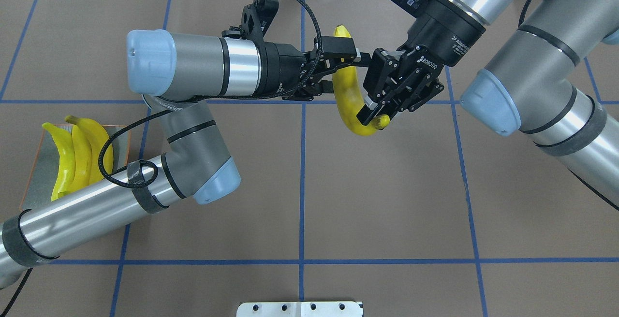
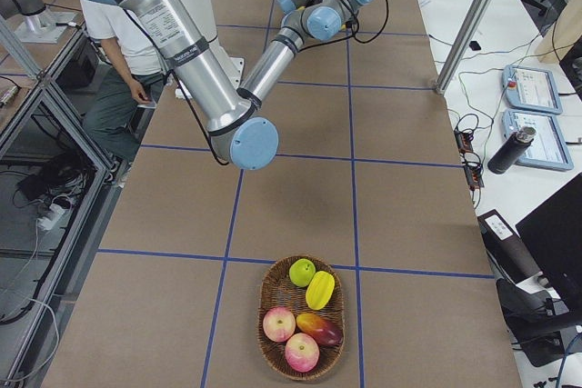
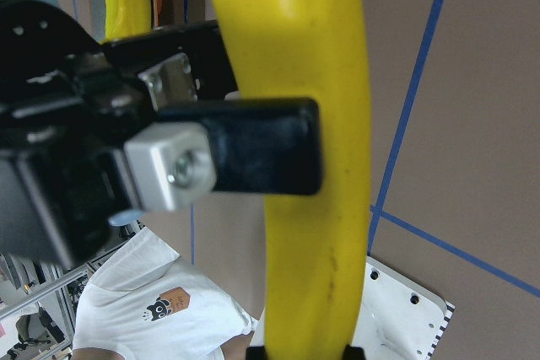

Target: Transfer all bananas from basket to plate

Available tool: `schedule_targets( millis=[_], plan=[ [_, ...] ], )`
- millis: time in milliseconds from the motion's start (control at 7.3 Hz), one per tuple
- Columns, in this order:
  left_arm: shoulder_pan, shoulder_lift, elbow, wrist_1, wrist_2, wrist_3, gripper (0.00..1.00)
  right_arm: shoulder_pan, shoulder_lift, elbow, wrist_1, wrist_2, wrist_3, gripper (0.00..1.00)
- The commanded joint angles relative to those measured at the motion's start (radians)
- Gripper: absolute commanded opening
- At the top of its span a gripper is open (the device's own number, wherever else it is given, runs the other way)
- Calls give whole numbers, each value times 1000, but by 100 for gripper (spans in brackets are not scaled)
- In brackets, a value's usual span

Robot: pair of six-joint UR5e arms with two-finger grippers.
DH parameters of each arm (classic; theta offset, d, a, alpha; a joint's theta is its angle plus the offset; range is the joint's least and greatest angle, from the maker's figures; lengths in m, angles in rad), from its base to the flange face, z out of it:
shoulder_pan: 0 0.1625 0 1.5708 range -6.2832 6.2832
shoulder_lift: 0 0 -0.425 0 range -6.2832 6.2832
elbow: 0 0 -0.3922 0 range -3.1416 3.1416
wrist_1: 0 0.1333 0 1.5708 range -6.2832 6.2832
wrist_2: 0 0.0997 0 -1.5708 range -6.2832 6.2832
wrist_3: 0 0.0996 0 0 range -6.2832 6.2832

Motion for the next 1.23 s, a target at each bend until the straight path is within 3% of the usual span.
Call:
schedule_targets(
  millis=[0,137,548,685,821,1095],
  plan=[
    [8,-2,-3,1,9,0,23,0,3,-2,0,13,0,0],
    [10,-1,-4,1,9,0,0,1,2,-2,0,16,0,0],
    [8,5,-10,10,9,0,0,3,-4,-2,27,20,-3,0],
    [8,7,-15,12,9,-2,0,5,-12,-2,53,18,-3,81],
    [8,8,-18,12,9,0,0,9,-14,0,73,17,-3,100],
    [4,13,-21,12,9,1,0,70,-50,3,137,20,-2,100]
  ],
)
